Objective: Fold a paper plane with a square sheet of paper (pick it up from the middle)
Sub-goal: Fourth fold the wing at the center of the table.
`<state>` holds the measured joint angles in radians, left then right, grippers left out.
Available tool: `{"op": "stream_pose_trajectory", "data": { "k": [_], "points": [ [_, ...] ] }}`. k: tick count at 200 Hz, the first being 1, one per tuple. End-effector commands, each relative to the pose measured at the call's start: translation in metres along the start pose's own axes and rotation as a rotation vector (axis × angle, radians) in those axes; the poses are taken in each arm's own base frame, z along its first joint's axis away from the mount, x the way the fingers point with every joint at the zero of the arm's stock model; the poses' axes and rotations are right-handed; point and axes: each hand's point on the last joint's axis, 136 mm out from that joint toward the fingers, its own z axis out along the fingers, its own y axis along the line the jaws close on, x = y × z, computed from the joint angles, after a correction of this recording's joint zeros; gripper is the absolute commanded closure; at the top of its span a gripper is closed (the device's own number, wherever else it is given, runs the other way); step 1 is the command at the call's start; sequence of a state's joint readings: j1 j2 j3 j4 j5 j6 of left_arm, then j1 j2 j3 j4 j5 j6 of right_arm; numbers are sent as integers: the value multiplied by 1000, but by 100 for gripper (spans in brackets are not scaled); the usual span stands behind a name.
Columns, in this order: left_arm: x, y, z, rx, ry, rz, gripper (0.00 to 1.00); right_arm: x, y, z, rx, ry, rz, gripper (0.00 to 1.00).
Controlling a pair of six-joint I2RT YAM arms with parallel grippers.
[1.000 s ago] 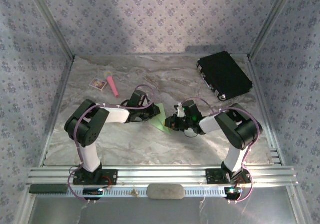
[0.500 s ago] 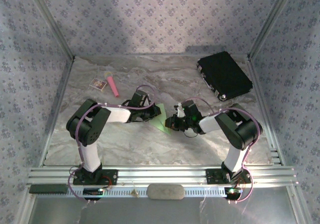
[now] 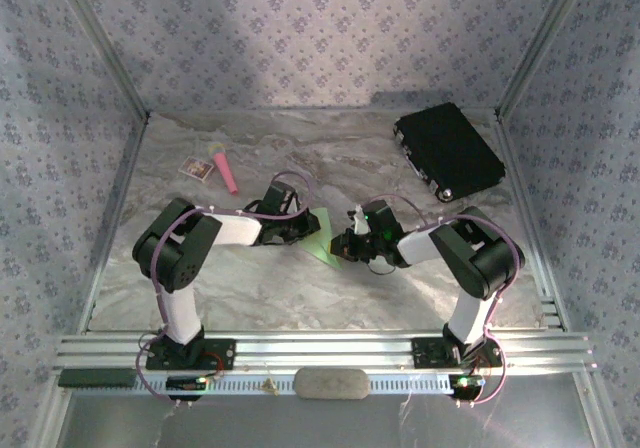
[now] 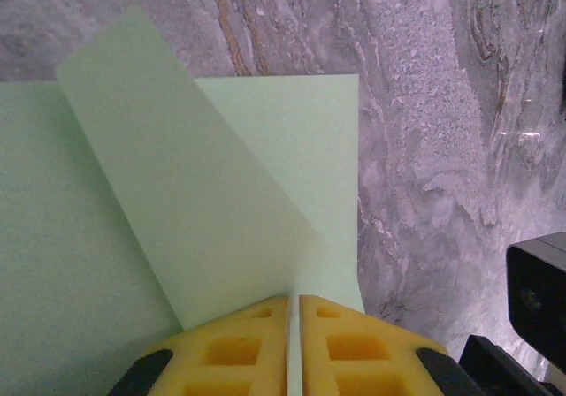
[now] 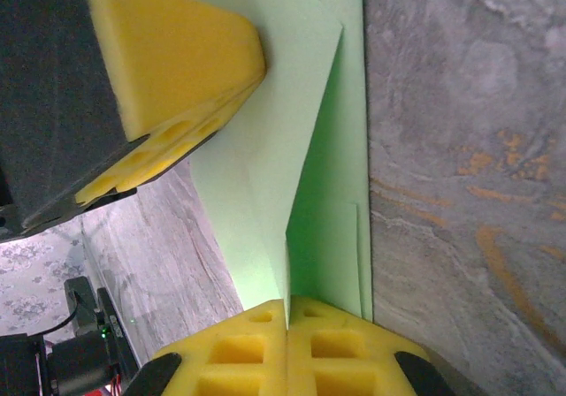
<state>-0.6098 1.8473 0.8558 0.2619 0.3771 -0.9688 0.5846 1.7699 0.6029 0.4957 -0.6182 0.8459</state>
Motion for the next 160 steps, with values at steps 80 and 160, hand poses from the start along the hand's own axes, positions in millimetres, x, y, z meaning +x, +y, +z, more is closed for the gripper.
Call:
{"op": "stream_pose_trajectory", "data": {
  "k": [80,160],
  "points": [
    [1,-35,-18,84,5,93,87,26,-47,6,134,86,154,100],
    [6,-27,3,77,66,81,88,26,-52,3,142,75,177,100]
  ]
}}
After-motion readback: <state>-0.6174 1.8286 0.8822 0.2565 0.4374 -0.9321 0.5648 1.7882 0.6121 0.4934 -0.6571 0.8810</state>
